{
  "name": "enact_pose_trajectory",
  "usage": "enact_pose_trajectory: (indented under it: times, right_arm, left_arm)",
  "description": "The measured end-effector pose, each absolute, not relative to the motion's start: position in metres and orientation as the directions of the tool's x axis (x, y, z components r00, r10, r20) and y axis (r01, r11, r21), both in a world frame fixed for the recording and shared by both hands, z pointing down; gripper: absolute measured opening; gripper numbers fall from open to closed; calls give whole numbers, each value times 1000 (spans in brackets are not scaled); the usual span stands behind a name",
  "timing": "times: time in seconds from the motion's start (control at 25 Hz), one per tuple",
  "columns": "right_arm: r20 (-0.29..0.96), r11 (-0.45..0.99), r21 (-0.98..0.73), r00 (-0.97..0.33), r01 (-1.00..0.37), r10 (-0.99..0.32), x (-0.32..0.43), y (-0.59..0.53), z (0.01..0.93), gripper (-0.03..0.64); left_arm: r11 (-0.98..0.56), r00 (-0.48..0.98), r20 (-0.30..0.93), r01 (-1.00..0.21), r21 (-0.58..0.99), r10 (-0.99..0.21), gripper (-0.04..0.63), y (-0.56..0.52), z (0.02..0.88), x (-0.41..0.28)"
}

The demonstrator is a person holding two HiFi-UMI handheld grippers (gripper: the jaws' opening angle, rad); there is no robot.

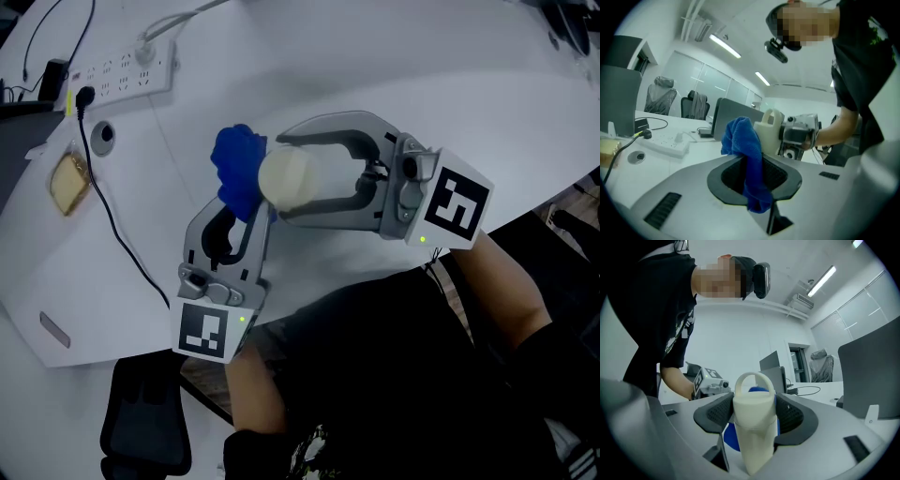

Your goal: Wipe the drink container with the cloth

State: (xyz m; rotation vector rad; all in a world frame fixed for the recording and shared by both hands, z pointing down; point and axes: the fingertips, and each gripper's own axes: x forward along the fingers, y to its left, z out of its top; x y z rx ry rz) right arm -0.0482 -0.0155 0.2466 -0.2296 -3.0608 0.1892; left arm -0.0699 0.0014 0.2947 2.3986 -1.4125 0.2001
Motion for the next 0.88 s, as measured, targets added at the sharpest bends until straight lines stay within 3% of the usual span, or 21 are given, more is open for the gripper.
enact_pose_trajectory:
  times: [0.28,0.48,0.68,0.88]
  right_arm:
    - [40,981,-143,-989,134,141,-49,-16,245,262]
    - [17,985,-161,-997,65,69,-49,-25,242,264]
    - [47,965,-117,-972,-235,-231,-47,-26,250,264]
    - [68,855,-46,-856,-516,-513,-41,-24,247,264]
  left_arm:
    - [-405,463,529,-885,231,-711,64,4,365,-62]
    - [-353,452,526,-892,283,-720,64,-2,374,-62]
    - [-344,459,517,-888,306,-723,64,-1,378,-66]
    - [-361,460,514,-887,287,-724,64,-2,382,-63]
